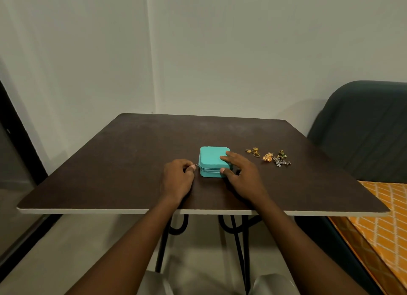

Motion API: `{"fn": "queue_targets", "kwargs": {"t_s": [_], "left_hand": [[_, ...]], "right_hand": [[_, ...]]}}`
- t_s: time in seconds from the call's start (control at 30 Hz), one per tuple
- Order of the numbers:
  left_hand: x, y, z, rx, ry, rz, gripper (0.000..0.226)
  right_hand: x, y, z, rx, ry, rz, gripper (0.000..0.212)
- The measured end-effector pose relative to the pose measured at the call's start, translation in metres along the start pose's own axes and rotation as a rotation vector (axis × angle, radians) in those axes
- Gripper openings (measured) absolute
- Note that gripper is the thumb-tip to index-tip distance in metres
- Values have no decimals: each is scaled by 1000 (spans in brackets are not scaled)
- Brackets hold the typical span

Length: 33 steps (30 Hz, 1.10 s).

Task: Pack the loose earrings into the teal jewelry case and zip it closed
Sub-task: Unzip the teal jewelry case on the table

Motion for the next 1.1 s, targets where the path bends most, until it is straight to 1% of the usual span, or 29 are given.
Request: {"fn": "queue_targets", "kwargs": {"t_s": [0.27, 0.47, 0.6, 0.77, 1.1], "left_hand": [[-29, -10, 11, 3, 40, -25, 15], [-49, -16, 13, -38, 53, -9, 18], [-57, -18, 10, -106, 75, 25, 21], [-64, -19, 10, -114, 91, 43, 20], [-73, -25, 8, -141, 47, 149, 24]], "right_hand": [[-2, -1, -2, -21, 4, -6, 43], [-3, -1, -3, -18, 3, 1, 44], [-4, -3, -5, -28, 9, -1, 43], [-4, -3, -4, -41, 1, 2, 44], [-4, -2, -5, -43, 8, -14, 43]]}}
Point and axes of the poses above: each hand's wrist, its own x-axis away from the middle knuckle, its own y-axis out of the back of the hand, z = x × y, the point moved 3 cm from there along -x, towards the middle knuckle, and after that the axes turned 10 degrees about x, right-handed, at the moved point
